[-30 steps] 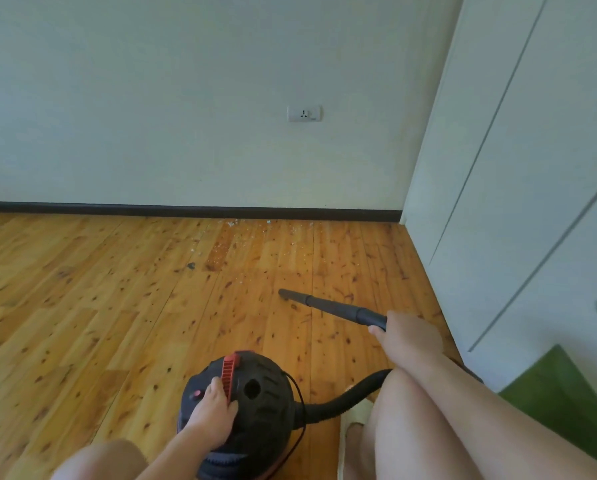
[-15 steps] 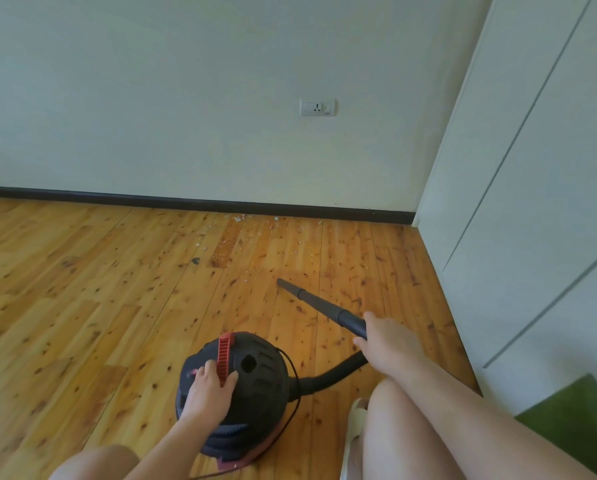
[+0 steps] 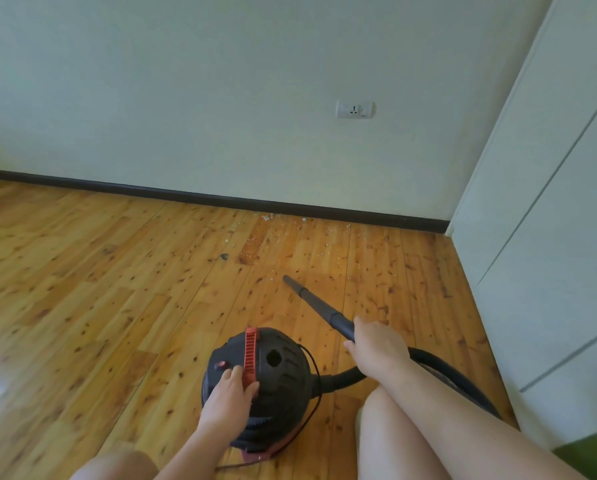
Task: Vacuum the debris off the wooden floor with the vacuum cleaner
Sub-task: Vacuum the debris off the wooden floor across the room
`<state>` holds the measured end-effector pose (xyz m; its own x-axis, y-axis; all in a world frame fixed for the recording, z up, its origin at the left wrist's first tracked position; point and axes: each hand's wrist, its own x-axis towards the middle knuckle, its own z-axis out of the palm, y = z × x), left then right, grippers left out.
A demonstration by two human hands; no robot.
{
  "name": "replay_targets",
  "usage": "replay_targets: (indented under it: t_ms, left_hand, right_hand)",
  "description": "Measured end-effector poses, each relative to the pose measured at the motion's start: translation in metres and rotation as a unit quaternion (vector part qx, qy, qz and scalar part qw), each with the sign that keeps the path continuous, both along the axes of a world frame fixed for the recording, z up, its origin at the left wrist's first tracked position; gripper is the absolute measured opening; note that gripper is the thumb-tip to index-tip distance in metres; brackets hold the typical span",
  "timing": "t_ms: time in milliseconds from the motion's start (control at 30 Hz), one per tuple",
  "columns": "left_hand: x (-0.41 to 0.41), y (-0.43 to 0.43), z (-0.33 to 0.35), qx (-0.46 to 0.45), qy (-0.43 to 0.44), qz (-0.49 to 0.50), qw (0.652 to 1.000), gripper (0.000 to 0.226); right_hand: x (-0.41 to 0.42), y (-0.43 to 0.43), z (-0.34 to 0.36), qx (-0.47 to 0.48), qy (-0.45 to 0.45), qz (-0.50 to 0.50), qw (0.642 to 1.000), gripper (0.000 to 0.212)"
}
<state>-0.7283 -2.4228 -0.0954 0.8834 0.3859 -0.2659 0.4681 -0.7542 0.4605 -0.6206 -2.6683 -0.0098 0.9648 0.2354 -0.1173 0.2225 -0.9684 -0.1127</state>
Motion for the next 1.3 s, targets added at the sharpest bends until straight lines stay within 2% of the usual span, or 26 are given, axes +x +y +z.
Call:
replay_targets:
  t_ms: [400, 700, 867, 967, 1167, 1300]
  left_hand:
    - [0.025, 0.024, -0.006, 0.015, -0.028, 0.013, 0.999, 0.024]
    - [0.045, 0.035, -0.005, 0.057, -0.022, -0.023, 0.998, 0.024]
    - [0.056, 0.043, -0.006, 0.074, -0.029, -0.031, 0.996, 0.025]
    - [0.06, 0.045, -0.007, 0.062, -0.037, -0.021, 0.997, 0.024]
    - [0.063, 0.043, -0.005, 0.017, -0.032, 0.013, 0.999, 0.019]
    - [0.067, 0.04, -0.003, -0.001, -0.022, 0.041, 0.999, 0.017]
  right_hand:
    - [0.011, 0.023, -0.006, 0.014, 0.007, 0.022, 1.0, 0.057]
    - [0.02, 0.044, -0.013, 0.033, 0.028, 0.016, 0.999, 0.05]
    - [0.028, 0.06, -0.023, 0.041, 0.039, 0.019, 0.998, 0.053]
    - [0.034, 0.068, -0.027, 0.043, 0.039, 0.022, 0.998, 0.057]
    - [0.041, 0.088, -0.032, 0.061, 0.036, 0.034, 0.997, 0.048]
    - [0.041, 0.102, -0.038, 0.062, 0.04, 0.046, 0.996, 0.052]
